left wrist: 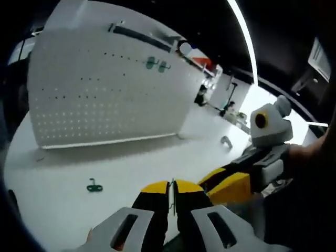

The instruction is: Insert the hook assembly into the mounting plate slot until the hook locks in place.

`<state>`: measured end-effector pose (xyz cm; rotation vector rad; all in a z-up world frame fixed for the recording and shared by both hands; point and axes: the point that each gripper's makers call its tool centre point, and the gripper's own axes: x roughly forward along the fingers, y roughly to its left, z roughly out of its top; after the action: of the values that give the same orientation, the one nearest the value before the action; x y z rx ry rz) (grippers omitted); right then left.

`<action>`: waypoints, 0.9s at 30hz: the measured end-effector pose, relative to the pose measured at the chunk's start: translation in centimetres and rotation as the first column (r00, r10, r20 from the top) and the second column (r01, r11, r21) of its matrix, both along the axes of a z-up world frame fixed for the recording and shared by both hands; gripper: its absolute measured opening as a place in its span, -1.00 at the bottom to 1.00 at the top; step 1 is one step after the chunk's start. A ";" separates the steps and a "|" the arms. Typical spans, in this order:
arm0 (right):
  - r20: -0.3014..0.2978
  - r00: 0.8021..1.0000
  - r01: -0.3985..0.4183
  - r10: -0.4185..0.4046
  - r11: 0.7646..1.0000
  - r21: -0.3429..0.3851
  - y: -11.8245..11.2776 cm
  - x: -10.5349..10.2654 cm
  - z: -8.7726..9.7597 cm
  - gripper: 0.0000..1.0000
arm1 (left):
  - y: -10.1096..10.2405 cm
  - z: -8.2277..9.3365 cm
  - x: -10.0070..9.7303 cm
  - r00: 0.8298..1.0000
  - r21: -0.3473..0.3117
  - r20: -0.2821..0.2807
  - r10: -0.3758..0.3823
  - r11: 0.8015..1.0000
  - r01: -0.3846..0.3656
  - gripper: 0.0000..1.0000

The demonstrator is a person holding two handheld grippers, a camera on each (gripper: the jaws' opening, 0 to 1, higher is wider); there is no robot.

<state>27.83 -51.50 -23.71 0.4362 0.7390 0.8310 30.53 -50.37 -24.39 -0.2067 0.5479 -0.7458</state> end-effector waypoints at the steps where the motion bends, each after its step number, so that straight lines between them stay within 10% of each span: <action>1: 0.002 1.000 0.008 -0.008 1.000 -0.003 -0.1 0.1 0.0 -0.78 | -0.1 0.2 0.1 1.000 -0.010 0.006 0.004 1.000 -0.004 -0.94; 27: -0.060 0.990 0.135 -0.129 0.985 0.105 -0.3 1.5 1.1 -0.98 | -0.5 2.0 0.6 0.995 -0.120 0.031 0.097 0.988 -0.093 -0.94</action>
<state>29.34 -51.79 -22.56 0.6010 0.7083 0.7398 31.13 -50.86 -22.43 -0.3265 0.4556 -0.6883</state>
